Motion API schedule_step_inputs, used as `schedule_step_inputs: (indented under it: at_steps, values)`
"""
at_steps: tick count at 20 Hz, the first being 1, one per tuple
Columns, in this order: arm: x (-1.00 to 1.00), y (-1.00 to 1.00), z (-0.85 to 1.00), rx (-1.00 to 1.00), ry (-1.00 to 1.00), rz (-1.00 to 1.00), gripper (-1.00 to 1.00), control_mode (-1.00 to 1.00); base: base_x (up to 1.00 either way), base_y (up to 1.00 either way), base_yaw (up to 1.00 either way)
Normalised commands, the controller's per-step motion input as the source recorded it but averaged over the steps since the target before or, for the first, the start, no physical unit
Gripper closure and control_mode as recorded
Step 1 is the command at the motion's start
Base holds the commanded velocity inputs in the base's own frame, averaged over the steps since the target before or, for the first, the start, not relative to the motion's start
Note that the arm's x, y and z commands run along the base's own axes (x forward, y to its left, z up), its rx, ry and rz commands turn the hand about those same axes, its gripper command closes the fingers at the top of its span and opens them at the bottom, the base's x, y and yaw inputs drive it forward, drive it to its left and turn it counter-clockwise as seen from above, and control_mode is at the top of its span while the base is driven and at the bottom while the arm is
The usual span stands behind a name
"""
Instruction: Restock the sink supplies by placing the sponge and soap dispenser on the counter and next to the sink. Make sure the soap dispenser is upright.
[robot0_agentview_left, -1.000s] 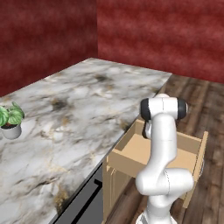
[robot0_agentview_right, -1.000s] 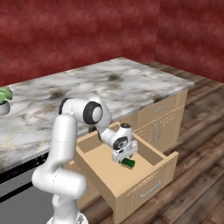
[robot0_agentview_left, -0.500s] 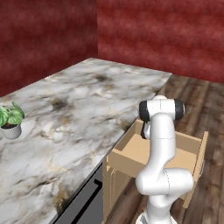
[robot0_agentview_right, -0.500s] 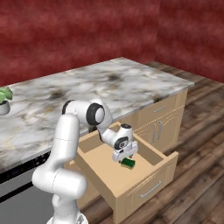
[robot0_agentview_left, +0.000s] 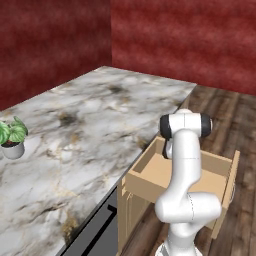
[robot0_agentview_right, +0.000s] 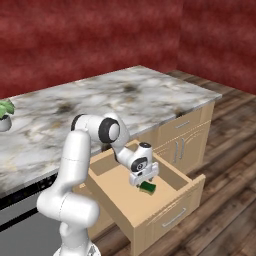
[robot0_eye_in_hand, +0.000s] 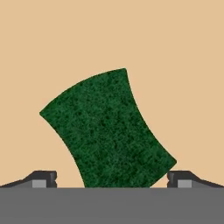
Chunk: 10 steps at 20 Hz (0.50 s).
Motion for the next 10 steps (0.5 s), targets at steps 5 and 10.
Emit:
schedule_step_inputs:
  at_steps: [5, 10]
  values:
    - [-0.1, -0.15, 0.03, 0.0, -0.01, 0.0, -1.0, -1.0, 0.0, 0.0, 0.0]
    - [-0.35, -0.2, 0.19, 0.01, -0.06, 0.0, -1.0, -1.0, 0.0, 0.0, 0.0]
